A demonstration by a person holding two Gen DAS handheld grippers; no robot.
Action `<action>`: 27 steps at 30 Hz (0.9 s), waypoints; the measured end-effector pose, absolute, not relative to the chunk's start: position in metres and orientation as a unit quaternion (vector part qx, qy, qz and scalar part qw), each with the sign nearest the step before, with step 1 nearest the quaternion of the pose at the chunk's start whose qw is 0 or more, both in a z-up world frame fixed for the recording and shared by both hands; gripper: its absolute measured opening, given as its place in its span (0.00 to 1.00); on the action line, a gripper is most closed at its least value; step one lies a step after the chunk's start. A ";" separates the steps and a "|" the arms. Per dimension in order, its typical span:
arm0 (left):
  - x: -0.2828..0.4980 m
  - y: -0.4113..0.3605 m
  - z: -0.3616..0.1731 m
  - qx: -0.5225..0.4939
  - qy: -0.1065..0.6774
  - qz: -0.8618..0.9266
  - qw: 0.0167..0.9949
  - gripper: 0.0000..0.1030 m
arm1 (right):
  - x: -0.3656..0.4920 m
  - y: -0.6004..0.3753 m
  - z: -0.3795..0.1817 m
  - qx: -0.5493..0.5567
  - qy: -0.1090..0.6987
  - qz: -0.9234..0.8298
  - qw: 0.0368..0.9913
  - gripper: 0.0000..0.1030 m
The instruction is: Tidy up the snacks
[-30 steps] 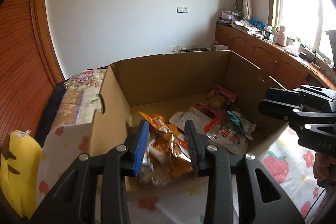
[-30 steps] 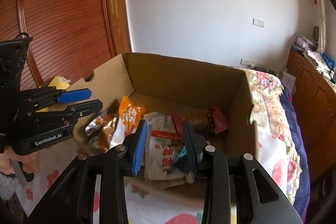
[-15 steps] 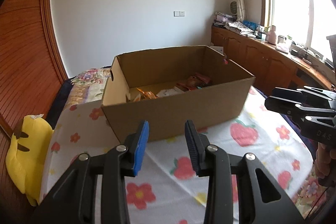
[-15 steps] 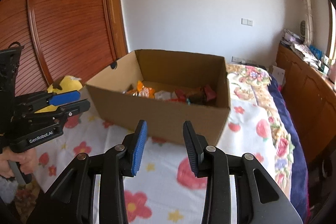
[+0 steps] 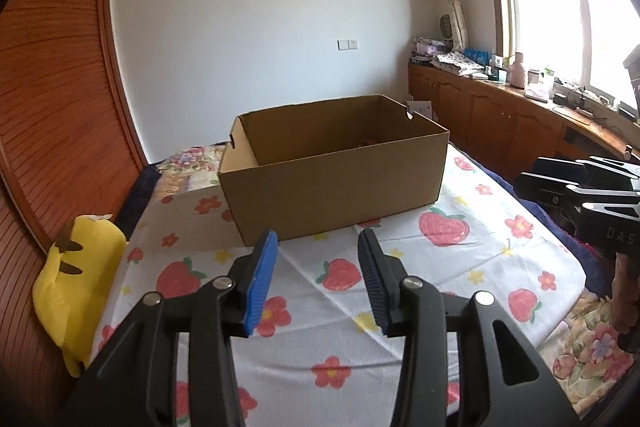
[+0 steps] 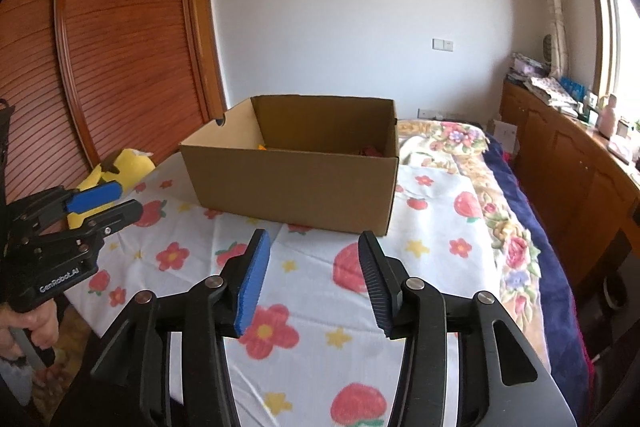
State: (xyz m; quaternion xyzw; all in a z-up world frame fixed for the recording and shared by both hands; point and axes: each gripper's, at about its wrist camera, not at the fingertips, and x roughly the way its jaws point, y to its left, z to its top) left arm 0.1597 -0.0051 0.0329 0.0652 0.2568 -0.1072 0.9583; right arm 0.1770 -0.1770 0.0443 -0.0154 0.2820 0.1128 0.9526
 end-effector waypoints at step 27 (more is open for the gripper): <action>0.079 0.015 0.037 0.030 0.198 -0.045 0.979 0.94 | 0.108 -0.171 0.039 -0.005 0.233 0.064 0.970 0.99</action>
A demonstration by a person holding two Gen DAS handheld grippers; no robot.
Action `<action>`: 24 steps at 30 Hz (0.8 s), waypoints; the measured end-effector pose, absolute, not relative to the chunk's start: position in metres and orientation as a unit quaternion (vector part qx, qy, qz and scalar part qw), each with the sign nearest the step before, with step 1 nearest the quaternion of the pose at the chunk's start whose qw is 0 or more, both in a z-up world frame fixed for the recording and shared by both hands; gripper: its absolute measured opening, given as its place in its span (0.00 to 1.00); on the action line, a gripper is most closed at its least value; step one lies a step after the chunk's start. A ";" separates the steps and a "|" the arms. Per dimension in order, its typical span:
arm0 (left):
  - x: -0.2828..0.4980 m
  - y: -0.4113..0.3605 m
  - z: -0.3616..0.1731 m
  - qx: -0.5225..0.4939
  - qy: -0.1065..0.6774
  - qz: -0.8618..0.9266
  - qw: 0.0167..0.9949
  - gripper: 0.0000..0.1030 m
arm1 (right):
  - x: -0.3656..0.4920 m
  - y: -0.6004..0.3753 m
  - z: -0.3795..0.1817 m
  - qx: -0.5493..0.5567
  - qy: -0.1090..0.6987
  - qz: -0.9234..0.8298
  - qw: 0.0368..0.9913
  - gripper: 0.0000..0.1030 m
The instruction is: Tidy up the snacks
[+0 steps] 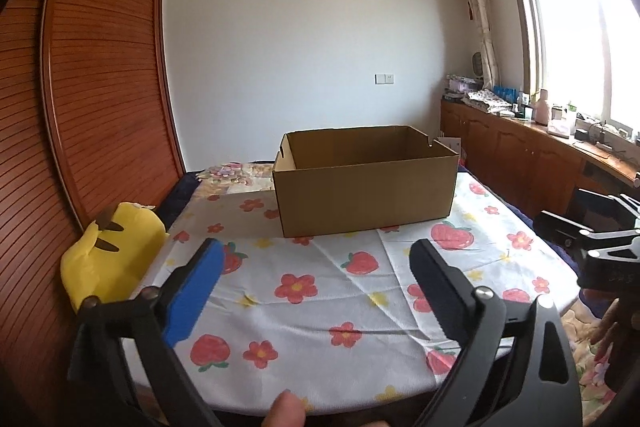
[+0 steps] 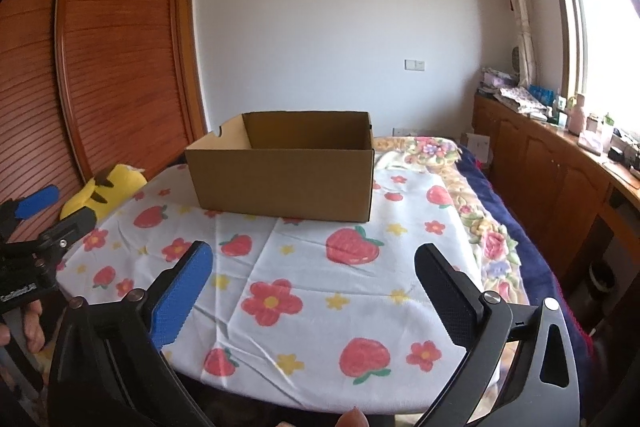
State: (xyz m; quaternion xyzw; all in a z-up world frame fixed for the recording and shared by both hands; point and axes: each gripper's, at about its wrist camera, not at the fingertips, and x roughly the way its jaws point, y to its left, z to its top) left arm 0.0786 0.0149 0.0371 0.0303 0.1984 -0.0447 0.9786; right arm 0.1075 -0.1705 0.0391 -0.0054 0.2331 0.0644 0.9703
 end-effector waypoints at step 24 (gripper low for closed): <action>0.057 0.016 0.033 0.030 0.191 -0.023 0.981 0.94 | 0.081 -0.174 0.039 -0.004 0.211 0.034 0.977 1.00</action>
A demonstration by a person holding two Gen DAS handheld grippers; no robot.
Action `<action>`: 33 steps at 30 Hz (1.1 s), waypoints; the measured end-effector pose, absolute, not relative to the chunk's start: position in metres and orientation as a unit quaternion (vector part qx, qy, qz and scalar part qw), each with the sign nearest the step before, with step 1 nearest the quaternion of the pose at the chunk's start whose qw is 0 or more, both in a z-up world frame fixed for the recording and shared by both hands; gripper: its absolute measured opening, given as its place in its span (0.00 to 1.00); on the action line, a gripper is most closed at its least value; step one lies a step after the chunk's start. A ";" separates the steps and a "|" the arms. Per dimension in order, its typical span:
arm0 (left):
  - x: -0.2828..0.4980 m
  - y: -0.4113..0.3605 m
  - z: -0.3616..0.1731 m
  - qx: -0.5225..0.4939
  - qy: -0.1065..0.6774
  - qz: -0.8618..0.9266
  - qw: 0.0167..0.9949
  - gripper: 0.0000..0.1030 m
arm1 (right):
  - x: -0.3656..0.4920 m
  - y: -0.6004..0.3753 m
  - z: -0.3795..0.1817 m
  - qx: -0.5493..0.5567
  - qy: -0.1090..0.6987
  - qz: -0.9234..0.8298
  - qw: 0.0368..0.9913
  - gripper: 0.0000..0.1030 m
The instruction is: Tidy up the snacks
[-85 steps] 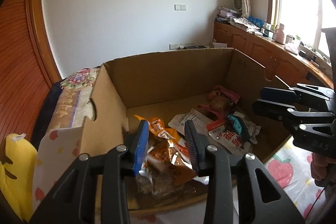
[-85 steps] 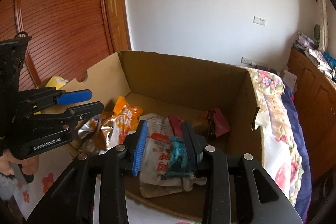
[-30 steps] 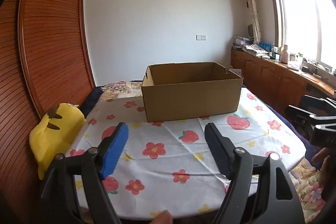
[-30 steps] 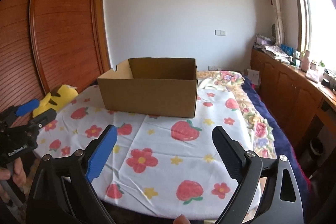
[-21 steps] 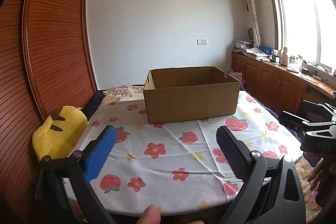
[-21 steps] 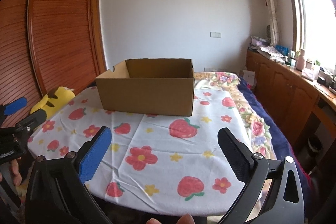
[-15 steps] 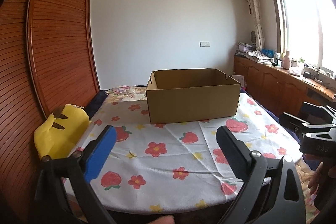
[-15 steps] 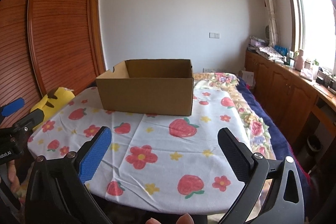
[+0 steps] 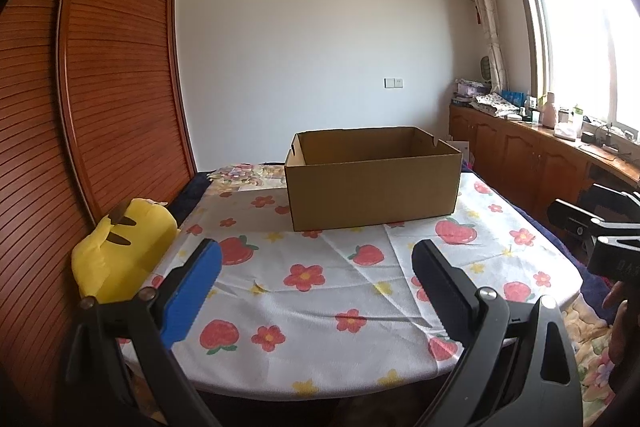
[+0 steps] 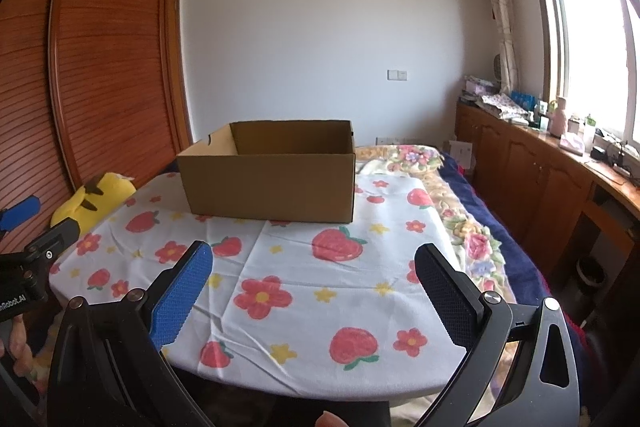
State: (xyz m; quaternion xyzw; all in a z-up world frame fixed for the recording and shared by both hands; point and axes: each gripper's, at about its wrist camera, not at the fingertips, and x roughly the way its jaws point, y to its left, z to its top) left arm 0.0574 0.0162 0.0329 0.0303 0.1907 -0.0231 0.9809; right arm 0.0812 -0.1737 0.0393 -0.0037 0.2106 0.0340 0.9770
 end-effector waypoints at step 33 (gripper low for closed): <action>0.051 0.017 0.034 0.028 0.186 -0.018 0.982 0.94 | 0.077 -0.173 0.039 -0.005 0.206 0.031 0.978 1.00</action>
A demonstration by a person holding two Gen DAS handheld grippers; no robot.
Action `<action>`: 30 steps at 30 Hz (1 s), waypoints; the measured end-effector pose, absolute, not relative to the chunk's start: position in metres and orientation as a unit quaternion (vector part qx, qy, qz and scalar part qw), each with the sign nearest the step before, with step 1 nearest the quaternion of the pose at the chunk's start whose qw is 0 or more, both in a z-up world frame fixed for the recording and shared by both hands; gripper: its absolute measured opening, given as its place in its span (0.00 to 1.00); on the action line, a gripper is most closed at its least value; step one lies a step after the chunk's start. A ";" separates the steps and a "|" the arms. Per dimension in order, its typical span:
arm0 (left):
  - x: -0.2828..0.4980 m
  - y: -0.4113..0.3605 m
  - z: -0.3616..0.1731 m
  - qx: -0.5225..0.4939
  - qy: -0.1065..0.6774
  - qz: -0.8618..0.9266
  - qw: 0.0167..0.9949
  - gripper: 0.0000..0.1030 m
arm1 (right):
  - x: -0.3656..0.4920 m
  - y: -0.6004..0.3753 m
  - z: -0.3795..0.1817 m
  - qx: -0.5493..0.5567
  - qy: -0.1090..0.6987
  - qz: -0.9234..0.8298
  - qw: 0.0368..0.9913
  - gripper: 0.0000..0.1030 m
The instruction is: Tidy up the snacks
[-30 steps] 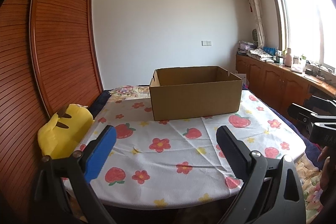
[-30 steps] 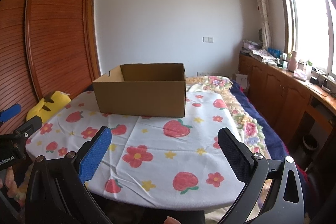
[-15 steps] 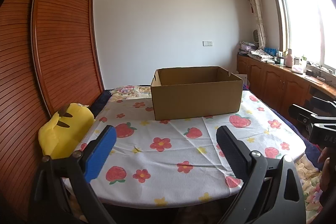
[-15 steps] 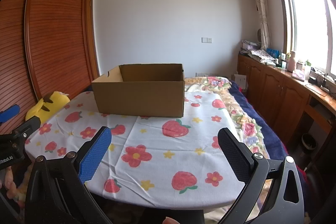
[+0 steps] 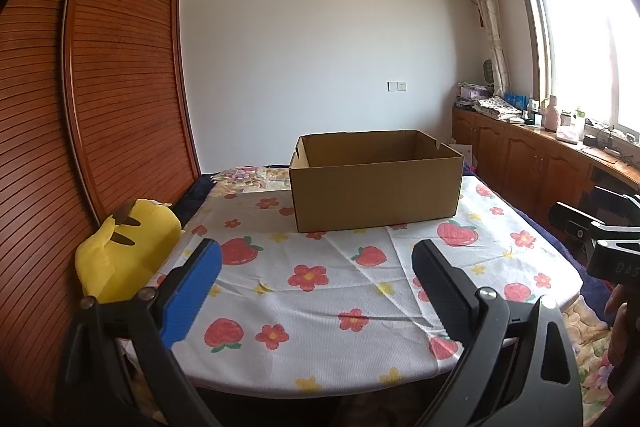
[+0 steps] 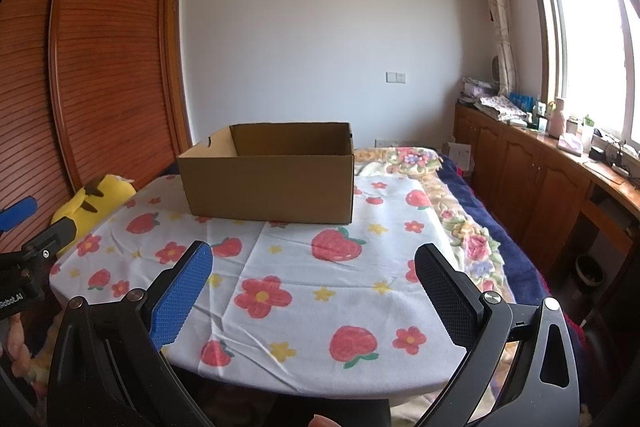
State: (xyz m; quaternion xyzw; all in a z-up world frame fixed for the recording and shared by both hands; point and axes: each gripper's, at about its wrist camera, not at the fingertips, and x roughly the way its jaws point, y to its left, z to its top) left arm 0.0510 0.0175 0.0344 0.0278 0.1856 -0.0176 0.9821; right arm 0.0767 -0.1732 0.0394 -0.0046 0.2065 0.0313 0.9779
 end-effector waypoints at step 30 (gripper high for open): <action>0.048 0.016 0.039 0.027 0.180 -0.016 0.983 0.94 | 0.076 -0.168 0.044 -0.007 0.203 0.033 0.979 1.00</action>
